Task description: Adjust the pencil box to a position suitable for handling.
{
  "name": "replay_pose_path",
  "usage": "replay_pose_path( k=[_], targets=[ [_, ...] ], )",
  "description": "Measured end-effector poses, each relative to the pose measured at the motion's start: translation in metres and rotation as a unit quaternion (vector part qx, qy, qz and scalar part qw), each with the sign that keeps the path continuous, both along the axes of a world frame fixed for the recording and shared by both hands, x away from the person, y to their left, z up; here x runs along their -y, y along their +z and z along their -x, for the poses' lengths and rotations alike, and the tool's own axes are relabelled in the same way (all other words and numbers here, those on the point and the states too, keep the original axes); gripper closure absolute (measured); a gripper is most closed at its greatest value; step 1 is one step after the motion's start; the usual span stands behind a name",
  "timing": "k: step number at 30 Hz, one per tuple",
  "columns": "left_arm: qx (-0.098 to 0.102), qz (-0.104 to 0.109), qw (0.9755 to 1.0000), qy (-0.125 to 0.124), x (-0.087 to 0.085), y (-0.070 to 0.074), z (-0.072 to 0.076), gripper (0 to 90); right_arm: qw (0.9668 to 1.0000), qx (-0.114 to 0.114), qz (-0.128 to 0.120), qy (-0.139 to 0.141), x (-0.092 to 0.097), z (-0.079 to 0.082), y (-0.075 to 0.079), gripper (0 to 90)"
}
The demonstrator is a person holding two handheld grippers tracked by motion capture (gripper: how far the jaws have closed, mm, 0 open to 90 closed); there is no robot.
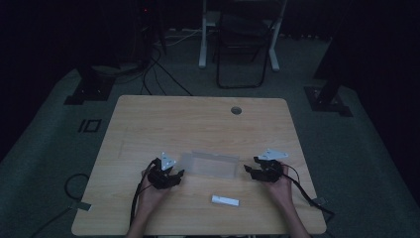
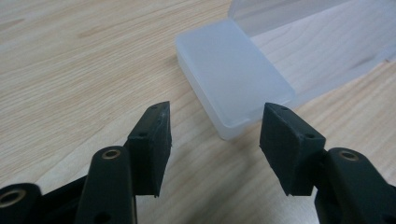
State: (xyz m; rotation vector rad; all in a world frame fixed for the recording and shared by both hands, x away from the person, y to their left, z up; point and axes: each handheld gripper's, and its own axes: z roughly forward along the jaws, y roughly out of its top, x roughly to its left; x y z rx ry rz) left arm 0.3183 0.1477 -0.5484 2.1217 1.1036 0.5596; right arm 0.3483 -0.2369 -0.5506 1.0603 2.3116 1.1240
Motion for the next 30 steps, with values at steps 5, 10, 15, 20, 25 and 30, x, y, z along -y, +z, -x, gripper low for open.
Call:
replay_pose_path(
  k=[5,10,15,20,25,30],
  targets=[
    [-0.003,-0.002,0.9999,-0.013,0.007,0.001,-0.013,45.5,0.9994,-0.003,-0.029,0.018,0.0,0.001,0.004,41.6],
    [-0.001,-0.003,0.9995,-0.032,0.018,0.002,-0.02,45.1,0.998,-0.007,-0.044,0.044,-0.001,0.006,0.006,40.4],
    [0.003,-0.009,0.9992,-0.04,0.03,0.003,-0.026,45.2,0.9961,-0.004,-0.043,0.077,-0.008,0.012,0.009,40.0],
    [0.01,-0.02,0.999,-0.04,0.044,0.003,-0.038,45.4,0.9969,0.008,-0.032,0.071,-0.015,0.012,0.011,46.3],
    [0.013,-0.027,0.9989,-0.036,0.057,0.0,-0.054,46.3,0.9986,0.009,-0.025,0.046,-0.011,0.011,0.011,51.8],
    [0.016,-0.026,0.999,-0.032,0.067,-0.001,-0.064,46.3,0.9987,0.013,-0.027,0.042,-0.01,0.012,0.012,50.2]
  ],
)
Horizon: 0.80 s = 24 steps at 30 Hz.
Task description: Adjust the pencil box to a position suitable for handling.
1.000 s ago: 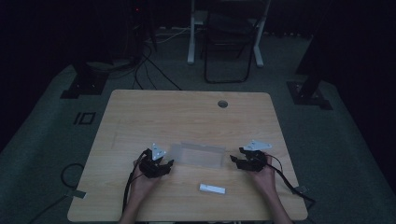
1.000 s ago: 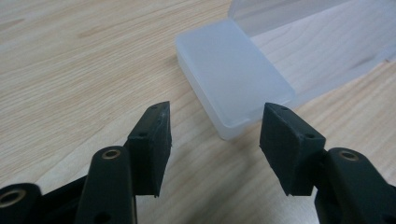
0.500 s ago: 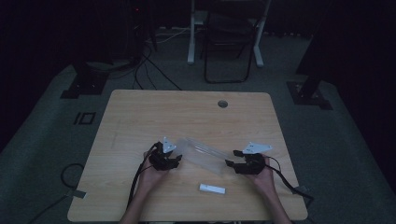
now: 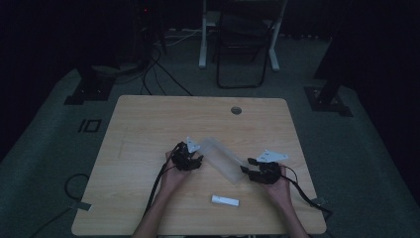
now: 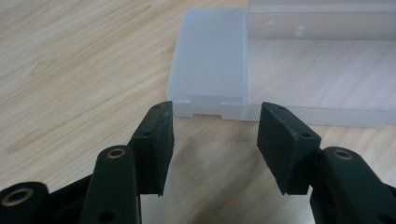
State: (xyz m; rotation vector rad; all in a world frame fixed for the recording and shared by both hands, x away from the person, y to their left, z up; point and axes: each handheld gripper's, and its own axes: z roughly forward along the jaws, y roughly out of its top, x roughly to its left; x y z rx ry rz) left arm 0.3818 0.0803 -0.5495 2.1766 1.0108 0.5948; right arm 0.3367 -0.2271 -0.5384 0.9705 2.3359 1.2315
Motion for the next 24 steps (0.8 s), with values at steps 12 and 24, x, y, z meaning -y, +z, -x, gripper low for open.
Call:
replay_pose_path(
  k=[12,24],
  targets=[
    [-0.01,0.006,0.9999,0.01,-0.023,0.001,0.012,45.2,0.9995,0.018,-0.023,0.011,0.005,0.009,0.016,42.9],
    [-0.023,0.036,0.9985,0.036,-0.072,-0.008,0.047,42.2,0.9977,0.056,-0.019,0.032,-0.005,0.027,0.041,43.6]
  ],
)
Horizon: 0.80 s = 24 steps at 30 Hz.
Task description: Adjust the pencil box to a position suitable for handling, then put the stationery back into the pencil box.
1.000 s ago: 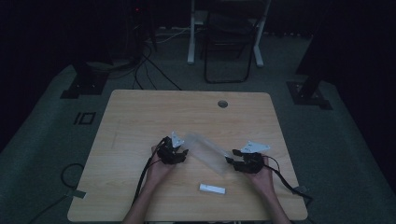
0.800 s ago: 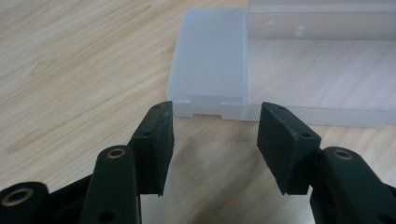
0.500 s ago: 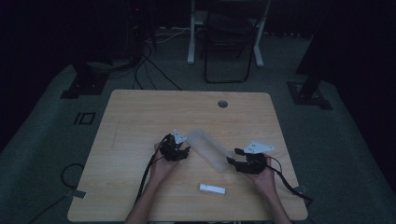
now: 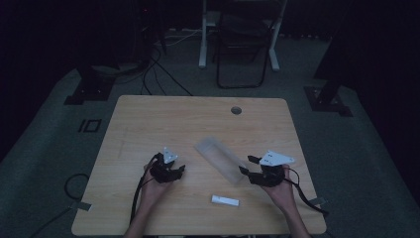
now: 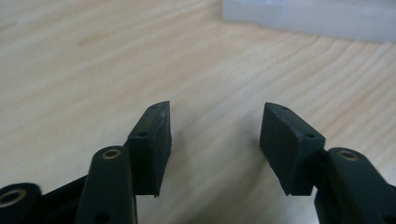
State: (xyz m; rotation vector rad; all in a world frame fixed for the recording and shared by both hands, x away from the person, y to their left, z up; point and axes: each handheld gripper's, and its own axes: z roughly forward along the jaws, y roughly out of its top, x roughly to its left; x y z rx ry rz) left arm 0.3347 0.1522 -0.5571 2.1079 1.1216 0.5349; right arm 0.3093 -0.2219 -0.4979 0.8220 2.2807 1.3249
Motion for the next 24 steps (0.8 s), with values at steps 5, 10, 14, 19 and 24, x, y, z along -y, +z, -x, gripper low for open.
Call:
replay_pose_path(
  k=[5,10,14,19,24],
  targets=[
    [0.0,-0.001,1.0,0.006,-0.006,0.0,0.007,41.1,0.9999,0.011,-0.007,0.009,-0.003,0.011,0.012,43.1],
    [0.003,0.006,1.0,0.004,-0.006,-0.002,0.007,40.0,0.9995,0.021,-0.009,0.023,-0.009,0.017,0.02,42.0],
    [0.002,0.011,0.9999,0.005,-0.007,-0.002,0.008,39.4,0.9992,0.024,-0.008,0.032,-0.013,0.021,0.022,41.8],
    [0.002,0.011,0.9999,0.004,-0.007,-0.002,0.008,38.2,0.9986,0.026,0.0,0.045,-0.019,0.025,0.024,42.5],
    [0.0,0.01,0.9999,0.002,-0.006,-0.002,0.008,35.6,0.9983,0.026,0.008,0.052,-0.022,0.029,0.023,43.8]
  ],
)
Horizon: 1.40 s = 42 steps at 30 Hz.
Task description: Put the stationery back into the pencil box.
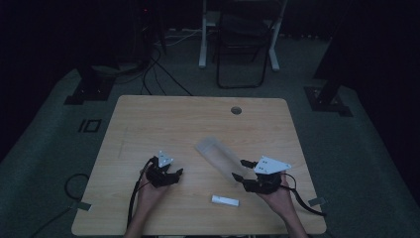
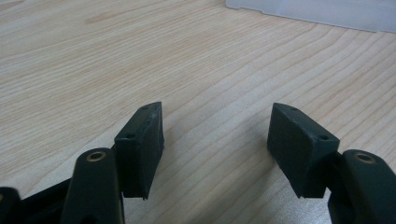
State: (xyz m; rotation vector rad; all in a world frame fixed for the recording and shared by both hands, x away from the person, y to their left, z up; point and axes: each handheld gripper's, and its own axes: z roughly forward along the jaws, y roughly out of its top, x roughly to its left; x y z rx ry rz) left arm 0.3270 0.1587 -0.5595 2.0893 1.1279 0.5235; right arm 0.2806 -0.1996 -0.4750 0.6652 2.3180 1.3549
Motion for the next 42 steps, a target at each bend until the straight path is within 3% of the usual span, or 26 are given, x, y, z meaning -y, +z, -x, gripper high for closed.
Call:
replay_pose_path(
  k=[13,42],
  targets=[
    [-0.001,-0.002,1.0,0.001,0.001,0.0,-0.001,32.7,0.9994,0.009,0.014,0.032,-0.01,0.01,-0.003,45.7],
    [-0.001,-0.002,1.0,0.001,0.001,0.0,-0.001,32.2,0.9964,0.004,0.046,0.071,-0.024,0.02,-0.011,48.4]
  ],
)
